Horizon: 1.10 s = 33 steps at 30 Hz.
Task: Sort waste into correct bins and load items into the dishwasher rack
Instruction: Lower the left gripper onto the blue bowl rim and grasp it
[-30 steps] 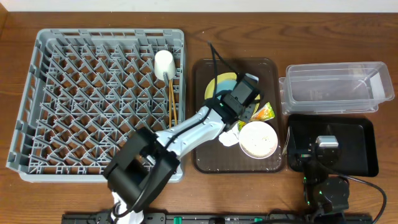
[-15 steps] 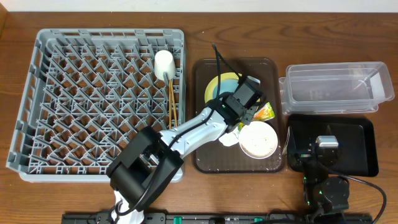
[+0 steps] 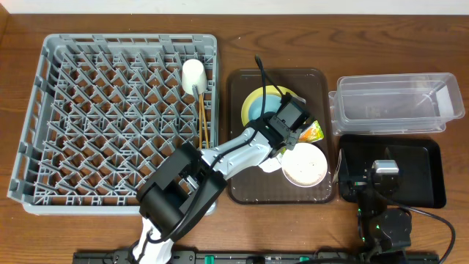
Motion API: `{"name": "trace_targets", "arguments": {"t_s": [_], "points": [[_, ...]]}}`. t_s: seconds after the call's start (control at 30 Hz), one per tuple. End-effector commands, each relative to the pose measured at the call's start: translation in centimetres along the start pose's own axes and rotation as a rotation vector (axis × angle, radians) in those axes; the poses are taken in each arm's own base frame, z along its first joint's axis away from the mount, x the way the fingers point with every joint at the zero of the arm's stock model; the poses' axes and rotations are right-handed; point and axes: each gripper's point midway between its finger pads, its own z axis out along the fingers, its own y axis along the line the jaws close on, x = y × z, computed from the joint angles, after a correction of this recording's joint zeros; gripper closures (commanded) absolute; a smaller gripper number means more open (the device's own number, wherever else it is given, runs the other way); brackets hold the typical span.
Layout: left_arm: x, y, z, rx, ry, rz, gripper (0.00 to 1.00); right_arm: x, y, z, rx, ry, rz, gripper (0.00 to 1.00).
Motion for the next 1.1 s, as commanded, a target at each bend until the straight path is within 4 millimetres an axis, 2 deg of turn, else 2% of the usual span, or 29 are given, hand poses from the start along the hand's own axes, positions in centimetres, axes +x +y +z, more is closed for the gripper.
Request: {"name": "trace_targets", "arguments": {"t_s": [0.0, 0.17, 0.27, 0.53, 0.6, 0.77, 1.0, 1.07], "points": [[-1.2, 0.4, -1.3, -0.021, -0.042, 0.005, 0.68, 0.1, -0.2, 0.0, 0.007, 0.003, -0.004, 0.01], [-2.1, 0.3, -2.2, -0.013, -0.068, 0.0, 0.67, 0.1, -0.2, 0.0, 0.007, 0.003, -0.004, 0.01], [-2.1, 0.3, -2.3, -0.013, -0.068, 0.0, 0.62, 0.1, -0.2, 0.0, 0.007, 0.003, -0.004, 0.01], [-1.7, 0.4, -2.2, -0.017, -0.052, 0.003, 0.64, 0.1, -0.2, 0.0, 0.007, 0.003, -0.004, 0.01], [-1.3, 0.5, -2.2, -0.022, -0.037, 0.005, 0.69, 0.1, -0.2, 0.0, 0.007, 0.003, -0.004, 0.01], [-0.6, 0.7, -1.9, -0.03, -0.013, 0.011, 0.73, 0.1, -0.2, 0.0, 0.007, 0.003, -0.004, 0.01], [-1.0, 0.6, -1.9, -0.026, -0.027, 0.008, 0.81, 0.1, -0.2, 0.0, 0.007, 0.003, -0.004, 0.01], [-1.2, 0.5, -2.0, -0.025, -0.032, 0.007, 0.88, 0.1, -0.2, 0.0, 0.007, 0.003, -0.004, 0.01]]}}
